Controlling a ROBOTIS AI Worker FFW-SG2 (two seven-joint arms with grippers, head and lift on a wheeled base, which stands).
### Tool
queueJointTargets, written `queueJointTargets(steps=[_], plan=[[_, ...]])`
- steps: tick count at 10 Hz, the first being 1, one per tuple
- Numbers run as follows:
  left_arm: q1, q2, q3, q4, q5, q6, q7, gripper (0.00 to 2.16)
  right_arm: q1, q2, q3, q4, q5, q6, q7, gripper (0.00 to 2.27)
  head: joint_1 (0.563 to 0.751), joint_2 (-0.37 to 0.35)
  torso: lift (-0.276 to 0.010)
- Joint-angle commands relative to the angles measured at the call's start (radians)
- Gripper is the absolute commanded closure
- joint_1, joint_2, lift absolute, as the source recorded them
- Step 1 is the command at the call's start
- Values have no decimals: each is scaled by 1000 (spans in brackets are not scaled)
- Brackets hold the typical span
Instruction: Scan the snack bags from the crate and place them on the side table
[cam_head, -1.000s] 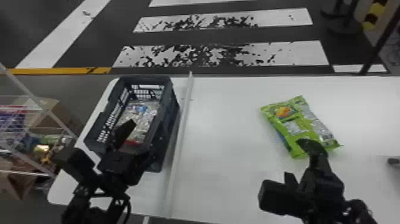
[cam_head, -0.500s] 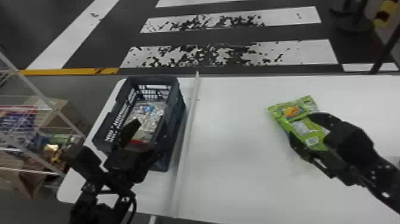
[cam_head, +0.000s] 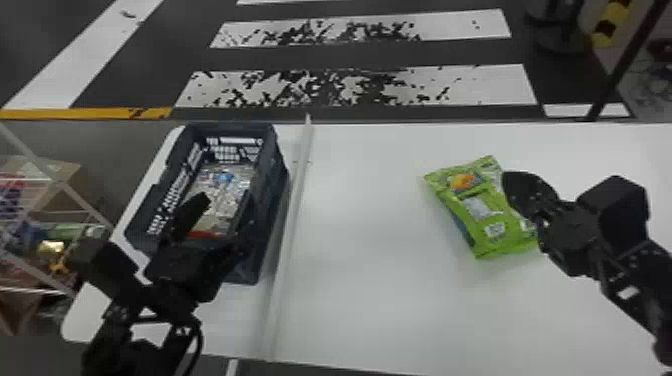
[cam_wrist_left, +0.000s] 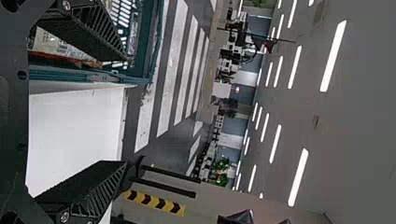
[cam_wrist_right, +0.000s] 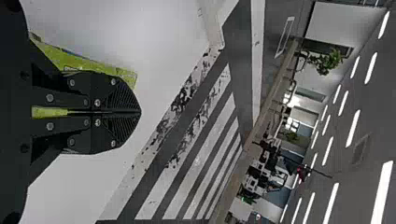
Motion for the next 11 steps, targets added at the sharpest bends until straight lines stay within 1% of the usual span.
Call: queueJointTargets(steps=[1,3,6,7,9,11], plan=[[6,-2,0,-8,-2,3,-1,87,-44,3,-8,106,-19,-91,-28,2243,695,113,-94],[16,-4,2,-14,-2,12,-1,87,-116,4,-13,237,-21,-131,-44,2243,695,93,-94],[25,-5,5,-26,-2,18,-1,87,-234,4,-2,453,-17,-159,-28,2243,695,72,-94],[31,-5,5,-31,-2,18,-1,87,-259,4,1,504,-10,-155,-18,2243,695,71,-94],[36,-5,8,-34,-2,21,1,87,-267,4,7,554,1,-143,8,2243,695,66,-94],[36,-5,3,-35,-2,24,1,87,-265,1,7,593,9,-140,8,2243,695,63,-94]])
